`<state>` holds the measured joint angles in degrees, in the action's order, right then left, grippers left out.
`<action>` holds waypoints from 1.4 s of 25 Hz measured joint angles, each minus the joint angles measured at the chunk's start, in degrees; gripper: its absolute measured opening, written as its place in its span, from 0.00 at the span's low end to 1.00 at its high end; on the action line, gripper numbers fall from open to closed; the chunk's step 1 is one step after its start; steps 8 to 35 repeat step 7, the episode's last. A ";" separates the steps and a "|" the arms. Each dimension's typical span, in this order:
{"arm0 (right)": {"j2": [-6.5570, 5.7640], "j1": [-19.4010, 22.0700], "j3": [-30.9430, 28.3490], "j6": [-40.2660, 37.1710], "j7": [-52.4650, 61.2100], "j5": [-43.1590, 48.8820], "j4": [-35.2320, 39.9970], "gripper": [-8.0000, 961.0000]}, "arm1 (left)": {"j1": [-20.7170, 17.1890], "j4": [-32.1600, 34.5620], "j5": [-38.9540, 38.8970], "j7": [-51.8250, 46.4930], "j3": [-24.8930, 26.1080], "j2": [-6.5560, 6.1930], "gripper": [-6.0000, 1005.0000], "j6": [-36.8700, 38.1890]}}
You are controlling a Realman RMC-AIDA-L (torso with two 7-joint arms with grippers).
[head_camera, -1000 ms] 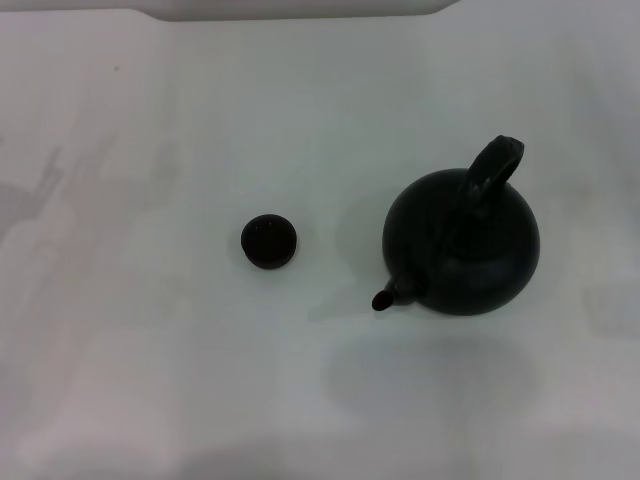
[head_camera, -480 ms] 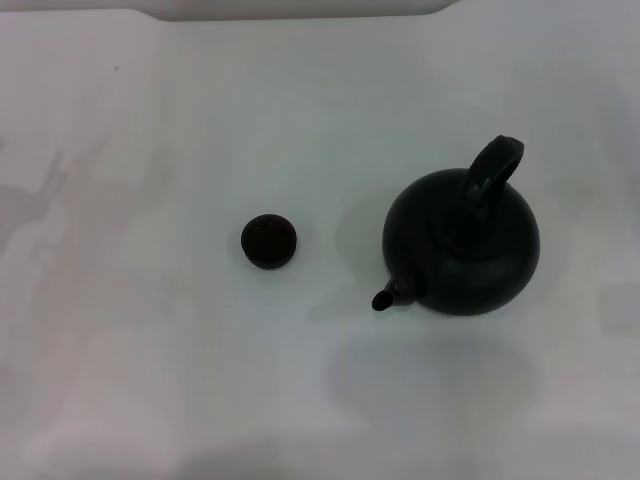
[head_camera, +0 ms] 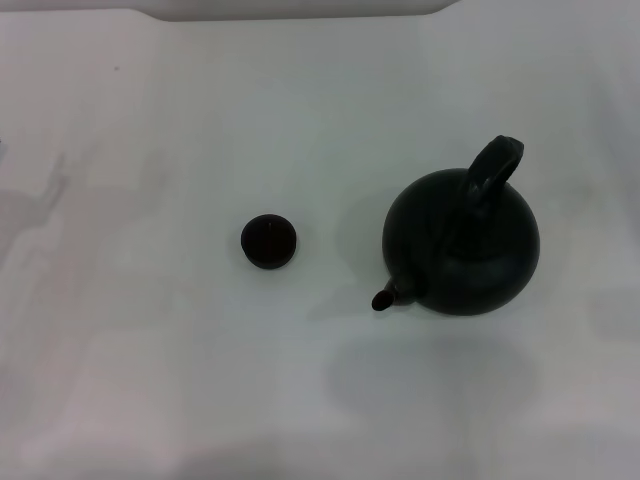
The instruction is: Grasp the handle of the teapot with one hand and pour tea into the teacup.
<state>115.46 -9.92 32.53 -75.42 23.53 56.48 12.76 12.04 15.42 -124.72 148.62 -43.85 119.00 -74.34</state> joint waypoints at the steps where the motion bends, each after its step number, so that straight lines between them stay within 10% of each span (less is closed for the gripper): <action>1: 0.04 -0.03 -0.24 -1.18 -1.44 -0.39 -0.65 0.42 | 0.00 -0.19 0.00 0.00 -0.01 0.00 0.79 0.00; 35: 0.22 -0.47 -0.54 -6.51 -8.50 -3.59 -3.84 0.42 | 0.30 -1.07 0.00 -0.17 -0.16 0.04 0.79 -0.41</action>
